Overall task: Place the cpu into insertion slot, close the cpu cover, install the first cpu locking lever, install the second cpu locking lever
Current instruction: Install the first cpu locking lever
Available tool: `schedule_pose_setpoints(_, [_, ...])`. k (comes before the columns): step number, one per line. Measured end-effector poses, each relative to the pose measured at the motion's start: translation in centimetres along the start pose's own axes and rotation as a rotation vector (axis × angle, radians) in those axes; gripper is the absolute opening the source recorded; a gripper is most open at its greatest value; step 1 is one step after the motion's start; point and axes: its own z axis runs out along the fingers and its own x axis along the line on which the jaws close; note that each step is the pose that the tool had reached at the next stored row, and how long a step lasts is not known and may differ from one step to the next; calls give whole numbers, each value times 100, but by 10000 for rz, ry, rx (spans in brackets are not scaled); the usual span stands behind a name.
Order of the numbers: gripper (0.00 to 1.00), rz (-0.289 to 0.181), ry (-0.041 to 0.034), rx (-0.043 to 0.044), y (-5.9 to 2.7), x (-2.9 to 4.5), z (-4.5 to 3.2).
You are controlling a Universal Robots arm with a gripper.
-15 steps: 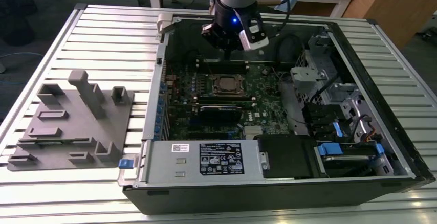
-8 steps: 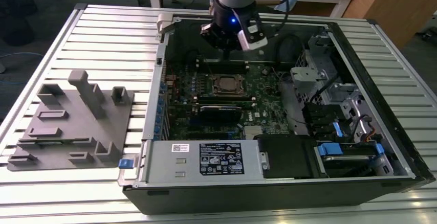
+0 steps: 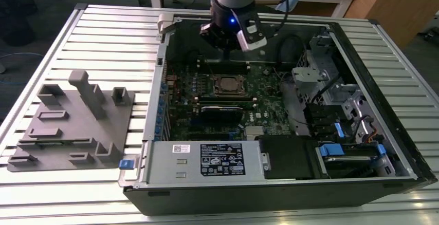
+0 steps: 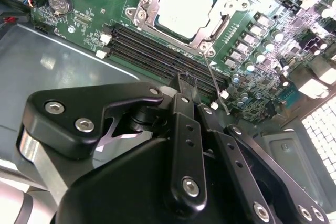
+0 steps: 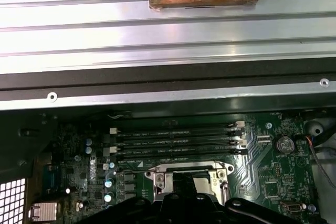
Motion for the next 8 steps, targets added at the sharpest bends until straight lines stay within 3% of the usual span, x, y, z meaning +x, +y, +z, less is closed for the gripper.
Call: schedule_pose_setpoints(8, [11,-7,-48,-163,-2,23,-1])
